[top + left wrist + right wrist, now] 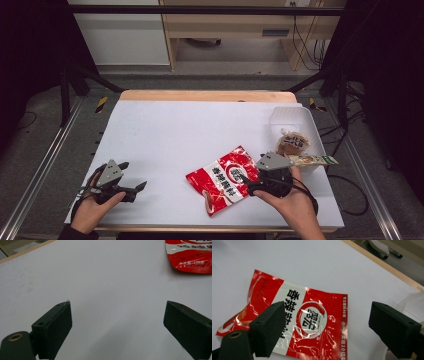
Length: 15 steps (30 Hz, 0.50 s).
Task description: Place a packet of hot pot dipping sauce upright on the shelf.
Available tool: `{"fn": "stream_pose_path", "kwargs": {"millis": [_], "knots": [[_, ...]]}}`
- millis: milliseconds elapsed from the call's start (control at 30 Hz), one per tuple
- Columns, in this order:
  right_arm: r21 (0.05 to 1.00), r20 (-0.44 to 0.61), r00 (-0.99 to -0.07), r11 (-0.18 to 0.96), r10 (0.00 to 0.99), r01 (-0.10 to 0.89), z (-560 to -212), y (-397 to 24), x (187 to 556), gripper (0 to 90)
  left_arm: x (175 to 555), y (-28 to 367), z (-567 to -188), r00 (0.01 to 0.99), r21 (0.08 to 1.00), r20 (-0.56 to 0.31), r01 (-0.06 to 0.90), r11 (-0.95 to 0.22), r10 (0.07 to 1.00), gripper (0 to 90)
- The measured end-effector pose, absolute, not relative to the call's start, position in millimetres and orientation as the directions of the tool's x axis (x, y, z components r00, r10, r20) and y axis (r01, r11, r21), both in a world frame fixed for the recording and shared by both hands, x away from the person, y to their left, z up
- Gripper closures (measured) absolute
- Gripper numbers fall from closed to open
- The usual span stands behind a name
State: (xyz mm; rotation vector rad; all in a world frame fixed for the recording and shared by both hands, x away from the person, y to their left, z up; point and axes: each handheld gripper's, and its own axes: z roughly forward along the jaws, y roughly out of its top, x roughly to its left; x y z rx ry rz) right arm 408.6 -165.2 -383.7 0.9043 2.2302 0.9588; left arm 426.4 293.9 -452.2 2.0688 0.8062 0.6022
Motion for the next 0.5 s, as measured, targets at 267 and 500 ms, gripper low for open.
{"fn": "stream_pose_path", "kwargs": {"millis": [267, 500], "knots": [[0.761, -0.190, -0.591, 0.498, 0.784, 0.416, -408, -169, 406, 14.3, 427, 289, -452, 0.686, 0.819, 0.135, 0.329, -0.470, 0.715, 8.1], [0.767, -0.183, -0.566, 0.477, 0.804, 0.429, -421, -172, 400, 13.2, 426, 288, -453, 0.690, 0.816, 0.143, 0.324, -0.479, 0.710, 8.0]]}}
